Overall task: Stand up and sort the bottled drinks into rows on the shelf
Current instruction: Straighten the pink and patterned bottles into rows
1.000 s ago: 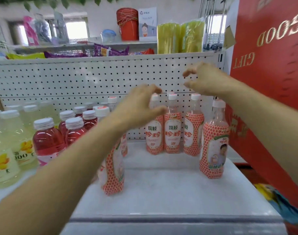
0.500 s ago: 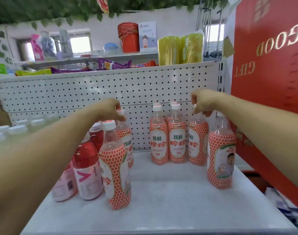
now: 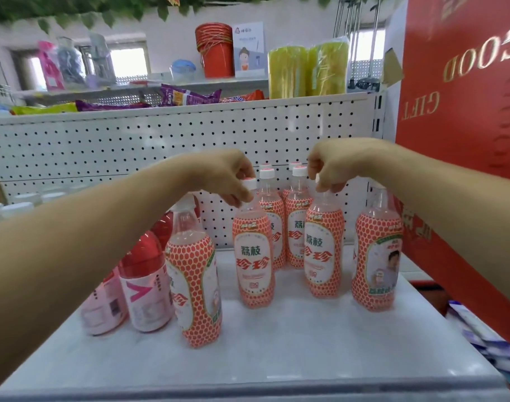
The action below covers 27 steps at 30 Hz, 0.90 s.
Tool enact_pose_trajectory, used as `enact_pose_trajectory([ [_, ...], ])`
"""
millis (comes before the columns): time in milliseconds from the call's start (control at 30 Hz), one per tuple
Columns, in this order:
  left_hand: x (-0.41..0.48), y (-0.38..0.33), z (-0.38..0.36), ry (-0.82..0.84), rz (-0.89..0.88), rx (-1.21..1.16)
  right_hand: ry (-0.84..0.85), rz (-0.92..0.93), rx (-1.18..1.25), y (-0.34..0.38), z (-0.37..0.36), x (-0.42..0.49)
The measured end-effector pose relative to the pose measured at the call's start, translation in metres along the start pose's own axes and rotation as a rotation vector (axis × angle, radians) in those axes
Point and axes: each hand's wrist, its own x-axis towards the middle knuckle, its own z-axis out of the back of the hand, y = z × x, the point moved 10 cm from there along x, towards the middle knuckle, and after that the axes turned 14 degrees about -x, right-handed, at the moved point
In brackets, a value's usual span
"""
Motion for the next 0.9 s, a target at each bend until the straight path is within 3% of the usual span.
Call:
enact_pose_trajectory([
  [133, -0.004, -0.019, -0.017, -0.015, -0.025, 0.005, -0.041, 0.056, 0.015, 0.014, 0.001, -0.011],
  [233, -0.017, -0.021, -0.024, -0.181, -0.050, 0.047, -0.150, 0.044, 0.063, 0.015, -0.005, -0.019],
  [400, -0.047, 0.015, -0.075, -0.485, -0.118, -0.380, -0.363, -0.034, 0.439, 0.009, -0.048, -0.048],
  [467, -0.049, 0.040, -0.103, -0.544, -0.114, -0.443, -0.417, -0.058, 0.593, 0.008, -0.077, -0.058],
  [667, -0.043, 0.105, -0.154, -0.528, 0.066, -0.602, -0.361, -0.197, 0.711, -0.008, -0.165, -0.056],
  [900, -0.029, 0.117, -0.157, -0.534, 0.056, -0.600, -0.355, -0.235, 0.684, -0.014, -0.186, -0.054],
])
